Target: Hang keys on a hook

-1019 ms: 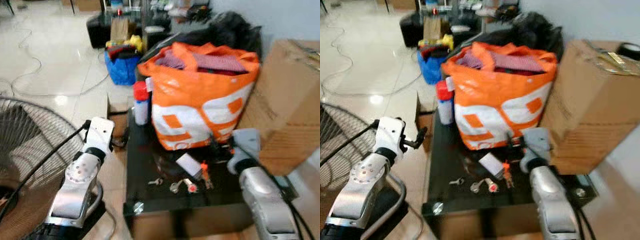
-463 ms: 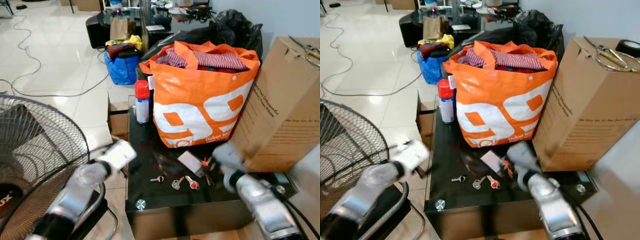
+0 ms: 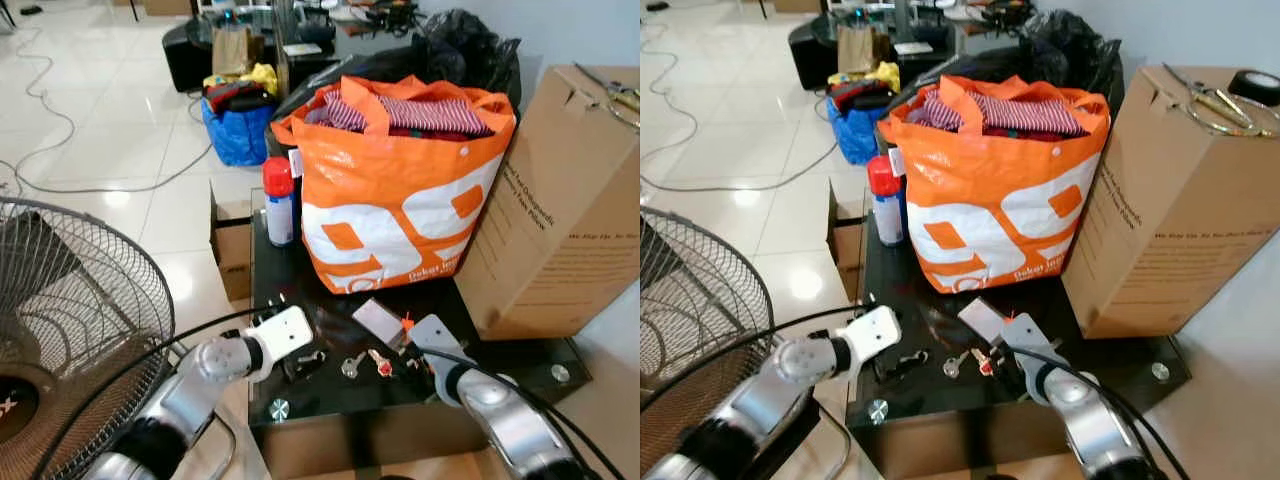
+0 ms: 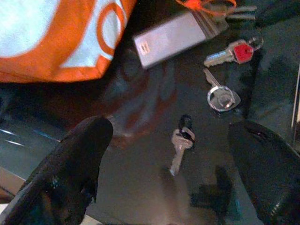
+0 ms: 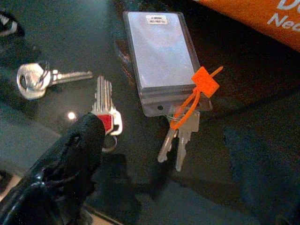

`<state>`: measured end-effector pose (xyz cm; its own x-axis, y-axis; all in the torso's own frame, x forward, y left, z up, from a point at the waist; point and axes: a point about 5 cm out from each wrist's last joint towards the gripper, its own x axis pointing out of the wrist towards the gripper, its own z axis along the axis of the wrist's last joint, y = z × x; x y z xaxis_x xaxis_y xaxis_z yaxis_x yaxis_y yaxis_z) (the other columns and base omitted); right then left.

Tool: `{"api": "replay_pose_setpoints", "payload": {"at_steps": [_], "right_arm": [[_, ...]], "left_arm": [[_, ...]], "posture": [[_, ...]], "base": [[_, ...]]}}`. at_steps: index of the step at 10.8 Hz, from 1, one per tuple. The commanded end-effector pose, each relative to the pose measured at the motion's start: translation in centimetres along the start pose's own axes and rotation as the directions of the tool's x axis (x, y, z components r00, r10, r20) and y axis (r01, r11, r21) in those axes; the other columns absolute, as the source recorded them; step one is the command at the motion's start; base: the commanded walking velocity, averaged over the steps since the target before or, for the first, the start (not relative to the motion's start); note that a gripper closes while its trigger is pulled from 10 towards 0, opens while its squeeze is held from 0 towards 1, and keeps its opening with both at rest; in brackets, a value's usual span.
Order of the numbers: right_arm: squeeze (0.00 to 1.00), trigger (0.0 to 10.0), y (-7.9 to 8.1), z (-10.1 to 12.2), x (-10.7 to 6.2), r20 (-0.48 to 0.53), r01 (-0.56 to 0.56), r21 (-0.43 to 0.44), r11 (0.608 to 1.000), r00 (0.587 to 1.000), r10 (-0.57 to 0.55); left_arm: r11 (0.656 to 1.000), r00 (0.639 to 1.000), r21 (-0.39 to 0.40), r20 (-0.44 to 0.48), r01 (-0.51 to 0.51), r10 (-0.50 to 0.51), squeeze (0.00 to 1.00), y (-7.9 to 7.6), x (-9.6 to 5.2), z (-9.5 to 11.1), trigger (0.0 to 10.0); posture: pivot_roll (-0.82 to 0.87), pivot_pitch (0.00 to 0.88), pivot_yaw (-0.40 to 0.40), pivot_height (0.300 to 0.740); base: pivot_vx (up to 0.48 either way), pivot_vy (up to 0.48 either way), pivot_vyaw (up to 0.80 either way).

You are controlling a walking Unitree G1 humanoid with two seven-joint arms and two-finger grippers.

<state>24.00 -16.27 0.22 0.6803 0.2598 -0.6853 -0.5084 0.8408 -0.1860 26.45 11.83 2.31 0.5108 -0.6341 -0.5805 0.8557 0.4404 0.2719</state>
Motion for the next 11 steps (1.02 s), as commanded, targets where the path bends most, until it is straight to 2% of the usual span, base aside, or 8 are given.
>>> {"api": "replay_pose_setpoints", "payload": {"at_steps": [1,3,5,6,7,8,9,11], "right_arm": [[0.00,10.0,-0.5,0.7,0.1,0.036,0.023,0.037,0.999,0.999,-0.025],[0.00,10.0,-0.7,0.5,0.4,0.074,0.090,0.194,0.977,0.992,-0.106],[0.00,10.0,-0.8,0.9,0.7,0.077,0.119,0.226,0.967,0.987,-0.140],[0.00,7.0,-0.9,1.5,1.7,0.052,0.145,0.214,0.966,0.986,-0.160],[0.00,2.5,-0.8,1.7,2.3,0.042,0.139,0.205,0.969,0.988,-0.150],[0.00,0.0,-0.7,1.8,2.8,0.030,0.116,0.182,0.976,0.992,-0.123],[0.00,0.0,-0.5,1.4,3.1,-0.004,0.110,0.132,0.985,0.994,-0.110],[0.00,0.0,-0.9,-0.1,3.2,-0.079,0.139,0.138,0.981,0.988,-0.129]], "left_arm": [[1.000,1.000,0.017,0.001,0.018,-0.018,0.00,-0.3,0.2,0.0,10.0],[0.999,1.000,-0.035,0.021,0.002,-0.001,0.00,-1.3,-0.9,-1.0,10.0],[0.998,0.998,-0.056,0.064,-0.002,0.006,0.00,-1.4,-2.2,-1.1,10.0],[1.000,0.997,-0.021,0.080,0.018,-0.016,0.00,-1.2,-2.9,-1.1,10.0],[1.000,0.998,-0.008,0.065,0.012,-0.011,0.00,-1.0,-3.0,-1.2,10.0],[1.000,0.998,-0.007,0.065,0.008,-0.008,0.00,-0.8,-3.0,-0.9,10.0],[1.000,0.997,-0.005,0.078,0.014,-0.013,0.00,-0.6,-3.0,-0.5,10.0],[0.999,0.996,-0.015,0.088,0.029,-0.028,0.00,-0.6,-3.1,-0.5,10.0]], "posture": [[-0.24,0.000,0.012,0.740],[-0.22,0.000,0.015,0.740],[-0.20,0.000,0.019,0.740],[-0.18,0.000,0.001,0.740],[-0.17,0.000,0.009,0.740],[-0.16,0.000,0.008,0.740],[-0.15,0.000,0.007,0.740],[-0.15,0.000,0.000,0.740]], "base": [[0.000,0.000,0.00],[0.000,0.000,0.00],[0.000,0.000,0.00],[0.000,0.000,0.00],[0.000,0.000,0.00],[0.000,0.000,0.00],[0.000,0.000,0.00],[0.000,0.000,0.00]]}}
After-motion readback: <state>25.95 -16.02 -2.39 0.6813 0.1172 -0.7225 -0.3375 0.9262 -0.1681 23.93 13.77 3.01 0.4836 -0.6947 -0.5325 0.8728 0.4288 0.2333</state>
